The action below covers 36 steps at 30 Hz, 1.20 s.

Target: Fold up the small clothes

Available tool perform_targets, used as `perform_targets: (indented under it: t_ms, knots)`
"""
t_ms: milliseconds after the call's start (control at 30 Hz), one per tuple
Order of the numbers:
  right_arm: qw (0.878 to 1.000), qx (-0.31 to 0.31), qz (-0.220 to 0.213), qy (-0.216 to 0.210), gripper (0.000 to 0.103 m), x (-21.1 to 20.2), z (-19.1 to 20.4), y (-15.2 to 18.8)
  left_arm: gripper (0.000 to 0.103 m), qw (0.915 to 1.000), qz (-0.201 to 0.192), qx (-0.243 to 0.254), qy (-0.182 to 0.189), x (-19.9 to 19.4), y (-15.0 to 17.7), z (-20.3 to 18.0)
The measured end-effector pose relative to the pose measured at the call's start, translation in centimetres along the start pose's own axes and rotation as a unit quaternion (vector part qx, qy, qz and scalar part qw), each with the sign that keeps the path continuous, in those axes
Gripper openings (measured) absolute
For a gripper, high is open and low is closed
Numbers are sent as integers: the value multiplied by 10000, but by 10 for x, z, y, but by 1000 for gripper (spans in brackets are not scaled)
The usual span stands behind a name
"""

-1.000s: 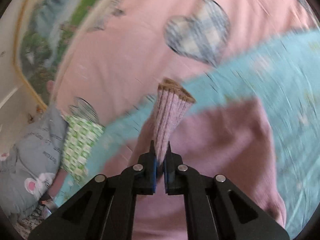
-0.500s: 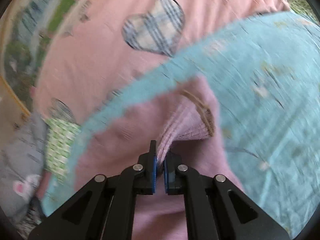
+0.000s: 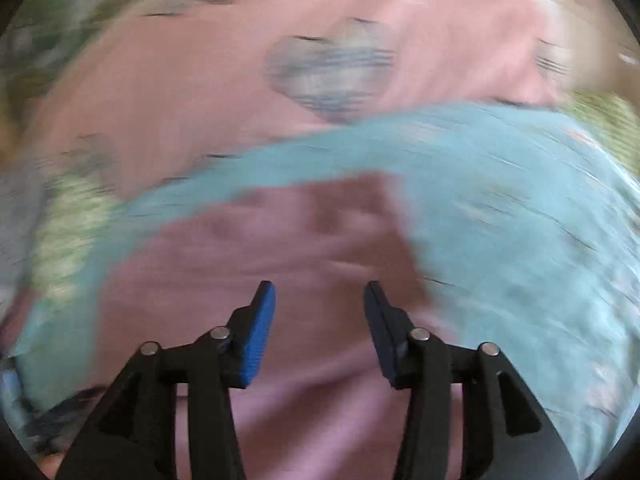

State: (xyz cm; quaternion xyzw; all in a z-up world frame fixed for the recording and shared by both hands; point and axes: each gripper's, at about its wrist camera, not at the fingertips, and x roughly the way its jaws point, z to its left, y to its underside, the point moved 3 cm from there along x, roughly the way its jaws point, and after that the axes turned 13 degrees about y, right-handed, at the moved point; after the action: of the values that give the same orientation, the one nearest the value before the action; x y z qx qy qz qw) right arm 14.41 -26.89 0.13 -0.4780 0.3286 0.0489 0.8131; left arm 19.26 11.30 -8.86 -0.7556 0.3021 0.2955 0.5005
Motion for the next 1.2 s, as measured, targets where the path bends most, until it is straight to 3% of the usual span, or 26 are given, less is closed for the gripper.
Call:
perform_targets:
  t_ms: [33,100,133,200,367,433,500,600,633,667,700,767,867,900,967,1067,1133,1200]
  knots:
    - [9967,-241,221,-742,51,5,34,-6,60,10000,-13,3,20,0,0,0]
    - [9839,-574,574,-1591,51,16,85,-11,61,10000,-41,35,32,1,1,0]
    - [9686,-817,872,-2179,51,28,124,-13,61,10000,-58,39,47,1,1,0]
    - [9487,-1255,1203,-2639,51,49,181,-16,61,9999,-115,35,111,0,3,2]
    - [9228,-2105,1712,-2734,51,106,286,-16,63,9997,-104,14,202,-1,2,3]
    - [9255,-2349,1753,-2399,51,121,309,-11,64,9995,-74,60,292,0,0,0]
    - [9157,-2934,1890,-1992,51,136,330,3,65,9992,-61,128,372,4,-3,-2]
    - [9003,-3270,2211,-1833,50,157,341,23,66,9992,-83,138,369,9,-4,-2]
    - [8968,-3325,2229,-1882,43,162,344,25,66,9992,-104,138,359,9,-4,-2]
    - [8916,-3443,2201,-1953,13,162,345,29,66,9992,-132,144,346,8,-3,-3]
    - [8899,-3478,2203,-1965,8,163,348,30,66,9992,-157,135,355,9,-2,-2]
    - [9044,-3160,1876,-2168,7,158,348,18,65,9988,-250,9,424,7,-1,1]
    - [9262,-2067,1220,-2908,7,149,332,-7,65,9982,-323,-116,494,6,-1,6]
    - [9314,-1934,1244,-2821,7,153,330,-5,65,9980,-345,-162,509,6,0,7]
    - [9265,-1864,1703,-2791,11,172,330,9,60,9978,-367,-235,503,4,0,10]
    - [9328,-1882,1772,-2513,15,170,322,14,58,9957,-438,-490,646,-1,2,19]
    - [9387,-1656,1543,-2600,25,152,303,3,57,9937,-467,-658,776,-5,4,26]
    - [9463,-1330,1253,-2667,43,127,276,-6,57,9918,-452,-813,872,-8,4,31]
